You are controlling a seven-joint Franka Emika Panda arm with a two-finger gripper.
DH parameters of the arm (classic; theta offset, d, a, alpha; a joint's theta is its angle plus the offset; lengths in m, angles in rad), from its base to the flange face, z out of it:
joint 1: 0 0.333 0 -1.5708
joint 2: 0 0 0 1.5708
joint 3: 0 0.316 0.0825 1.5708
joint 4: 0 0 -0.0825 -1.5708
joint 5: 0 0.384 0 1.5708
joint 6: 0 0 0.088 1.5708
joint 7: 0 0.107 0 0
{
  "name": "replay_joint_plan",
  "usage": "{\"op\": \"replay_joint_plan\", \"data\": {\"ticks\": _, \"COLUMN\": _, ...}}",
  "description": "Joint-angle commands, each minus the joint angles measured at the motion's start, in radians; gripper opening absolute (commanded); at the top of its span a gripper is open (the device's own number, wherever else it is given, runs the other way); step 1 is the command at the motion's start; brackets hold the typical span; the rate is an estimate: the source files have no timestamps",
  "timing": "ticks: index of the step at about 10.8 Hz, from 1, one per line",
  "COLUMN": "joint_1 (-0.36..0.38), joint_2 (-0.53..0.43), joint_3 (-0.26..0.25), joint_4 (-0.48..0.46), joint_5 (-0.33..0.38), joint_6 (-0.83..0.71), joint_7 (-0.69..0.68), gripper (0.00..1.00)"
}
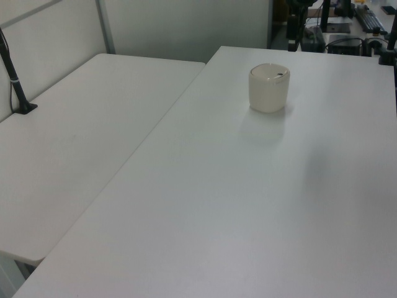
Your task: Open the trash bin
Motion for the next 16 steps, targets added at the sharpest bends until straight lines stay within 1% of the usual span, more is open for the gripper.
{"op": "replay_joint_plan", "data": {"ticks": 1, "joint_1": 0.003, "joint_2": -0.024, "joint_3": -0.013, "joint_4": -0.019, "joint_5": -0.004, "joint_6": -0.012, "joint_7": 0.013, "gripper": 1.0}}
{"op": "replay_joint_plan", "data": {"ticks": 9, "joint_1": 0.003, "joint_2": -0.022, "joint_3": -0.014, "joint_4": -0.017, "joint_5": -0.004, "joint_6": -0.012, "joint_7": 0.009, "gripper": 0.99}}
{"op": "replay_joint_plan", "data": {"ticks": 10, "joint_1": 0.003, "joint_2": -0.022, "joint_3": -0.013, "joint_4": -0.017, "joint_5": -0.004, "joint_6": -0.012, "joint_7": 0.004, "gripper": 0.9}}
{"op": "replay_joint_plan", "data": {"ticks": 11, "joint_1": 0.003, "joint_2": -0.022, "joint_3": -0.014, "joint_4": -0.017, "joint_5": -0.004, "joint_6": -0.012, "joint_7": 0.003, "gripper": 0.78}}
{"op": "replay_joint_plan", "data": {"ticks": 12, "joint_1": 0.001, "joint_2": -0.022, "joint_3": -0.014, "joint_4": -0.017, "joint_5": -0.004, "joint_6": -0.012, "joint_7": 0.001, "gripper": 0.6}}
{"op": "replay_joint_plan", "data": {"ticks": 14, "joint_1": 0.003, "joint_2": -0.022, "joint_3": -0.014, "joint_4": -0.019, "joint_5": -0.002, "joint_6": -0.014, "joint_7": 0.001, "gripper": 0.27}}
{"op": "replay_joint_plan", "data": {"ticks": 15, "joint_1": 0.003, "joint_2": -0.022, "joint_3": -0.014, "joint_4": -0.019, "joint_5": -0.002, "joint_6": -0.014, "joint_7": 0.001, "gripper": 0.12}}
{"op": "replay_joint_plan", "data": {"ticks": 16, "joint_1": 0.003, "joint_2": -0.022, "joint_3": -0.014, "joint_4": -0.019, "joint_5": -0.004, "joint_6": -0.015, "joint_7": 0.001, "gripper": 0.01}}
